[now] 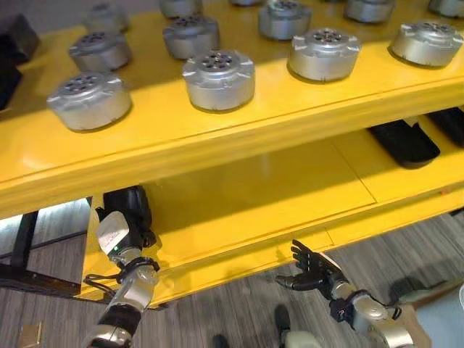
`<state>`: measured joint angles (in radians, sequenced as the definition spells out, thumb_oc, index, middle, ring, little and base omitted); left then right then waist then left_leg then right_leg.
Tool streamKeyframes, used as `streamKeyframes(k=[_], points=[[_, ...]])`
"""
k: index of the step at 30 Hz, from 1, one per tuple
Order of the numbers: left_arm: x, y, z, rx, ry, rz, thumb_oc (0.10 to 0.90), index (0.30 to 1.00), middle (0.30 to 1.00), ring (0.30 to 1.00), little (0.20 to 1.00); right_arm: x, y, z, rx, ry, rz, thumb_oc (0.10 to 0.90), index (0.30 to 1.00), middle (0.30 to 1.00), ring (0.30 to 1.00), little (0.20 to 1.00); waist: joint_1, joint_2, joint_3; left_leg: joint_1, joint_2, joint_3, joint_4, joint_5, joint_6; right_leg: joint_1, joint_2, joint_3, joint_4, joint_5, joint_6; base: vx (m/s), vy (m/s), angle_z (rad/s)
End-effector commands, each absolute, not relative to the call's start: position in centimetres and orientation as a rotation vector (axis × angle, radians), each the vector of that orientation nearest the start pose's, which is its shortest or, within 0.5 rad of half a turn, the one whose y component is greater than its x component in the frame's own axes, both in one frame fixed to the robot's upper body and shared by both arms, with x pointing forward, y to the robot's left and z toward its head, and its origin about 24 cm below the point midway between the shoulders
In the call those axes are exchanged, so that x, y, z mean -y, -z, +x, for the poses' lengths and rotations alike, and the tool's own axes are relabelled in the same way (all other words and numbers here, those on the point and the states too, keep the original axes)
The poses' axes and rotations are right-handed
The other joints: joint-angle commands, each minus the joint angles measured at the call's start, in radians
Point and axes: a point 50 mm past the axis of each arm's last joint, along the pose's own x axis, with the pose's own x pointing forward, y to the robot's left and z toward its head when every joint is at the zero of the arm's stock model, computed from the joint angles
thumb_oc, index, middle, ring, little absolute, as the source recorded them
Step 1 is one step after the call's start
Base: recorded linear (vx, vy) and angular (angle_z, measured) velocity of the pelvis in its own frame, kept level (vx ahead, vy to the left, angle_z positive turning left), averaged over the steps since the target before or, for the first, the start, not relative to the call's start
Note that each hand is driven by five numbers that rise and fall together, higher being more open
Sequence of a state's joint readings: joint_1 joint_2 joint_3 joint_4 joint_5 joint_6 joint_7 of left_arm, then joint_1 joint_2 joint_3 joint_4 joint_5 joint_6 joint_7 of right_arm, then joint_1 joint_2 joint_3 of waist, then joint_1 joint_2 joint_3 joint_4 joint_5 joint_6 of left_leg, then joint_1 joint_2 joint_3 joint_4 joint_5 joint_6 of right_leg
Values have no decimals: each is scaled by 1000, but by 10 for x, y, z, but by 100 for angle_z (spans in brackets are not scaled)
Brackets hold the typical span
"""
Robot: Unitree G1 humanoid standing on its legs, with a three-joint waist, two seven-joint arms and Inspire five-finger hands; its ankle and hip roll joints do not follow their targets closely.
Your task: Move parts from the plastic box to the shelf.
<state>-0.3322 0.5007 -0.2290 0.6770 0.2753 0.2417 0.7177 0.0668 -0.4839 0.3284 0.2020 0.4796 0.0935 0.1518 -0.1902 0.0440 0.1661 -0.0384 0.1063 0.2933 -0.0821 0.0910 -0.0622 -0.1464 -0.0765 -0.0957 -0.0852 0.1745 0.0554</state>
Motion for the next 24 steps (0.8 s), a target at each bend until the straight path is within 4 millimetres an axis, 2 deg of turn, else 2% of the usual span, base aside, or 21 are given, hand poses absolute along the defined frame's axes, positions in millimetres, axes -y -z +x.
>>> streamKeyframes(k=[1, 4, 5, 12, 15, 21, 24], points=[[-304, -104, 327, 24, -837, 1064, 400, 300, 300, 300, 300, 160, -19, 247, -192, -412, 22, 900, 1000, 1000, 1000, 1000, -22, -25, 84, -16, 56, -25, -5, -1, -34, -8, 17, 28, 102, -141, 39, -173, -74, -3], [-303, -113, 333, 49, -830, 1082, 400, 300, 300, 300, 300, 157, -22, 251, -173, -408, 26, 900, 1000, 1000, 1000, 1000, -23, -30, 107, -35, 59, -28, 1, 3, -34, -30, 25, 30, 117, -144, 35, -78, -44, 1], [-302, -122, 340, 74, -822, 1107, 400, 300, 300, 300, 300, 157, -24, 254, -159, -404, 22, 900, 1000, 1000, 1000, 1000, -27, -35, 132, -54, 62, -28, 9, 8, -35, -54, 32, 29, 135, -151, 31, -74, -34, -4], [-305, -140, 350, 87, -836, 1143, 400, 300, 300, 300, 300, 161, -28, 260, -131, -404, 11, 900, 1000, 1000, 1000, 1000, -33, -42, 172, -100, 65, -29, 40, 7, -39, -94, 35, 32, 158, -158, 28, -47, -11, -2], [-310, -152, 354, 90, -836, 1213, 400, 300, 300, 300, 300, 160, -30, 263, -112, -404, 17, 900, 1000, 1000, 1000, 1000, -36, -47, 195, -127, 65, -32, 52, 6, -41, -119, 37, 36, 166, -160, 28, -66, -13, 7], [-312, -141, 350, 43, -832, 1257, 400, 300, 300, 300, 300, 162, -28, 262, -106, -393, 18, 900, 1000, 1000, 1000, 1000, -32, -45, 210, -137, 60, -37, 58, 5, -40, -127, 29, 34, 172, -159, 29, -14, 4, 2], [-317, -130, 345, -18, -841, 1219, 400, 300, 300, 300, 300, 163, -28, 261, -101, -387, 18, 900, 1000, 1000, 1000, 1000, -25, -42, 215, -138, 55, -43, 63, 5, -40, -123, 25, 30, 177, -163, 28, 0, 10, -2]])
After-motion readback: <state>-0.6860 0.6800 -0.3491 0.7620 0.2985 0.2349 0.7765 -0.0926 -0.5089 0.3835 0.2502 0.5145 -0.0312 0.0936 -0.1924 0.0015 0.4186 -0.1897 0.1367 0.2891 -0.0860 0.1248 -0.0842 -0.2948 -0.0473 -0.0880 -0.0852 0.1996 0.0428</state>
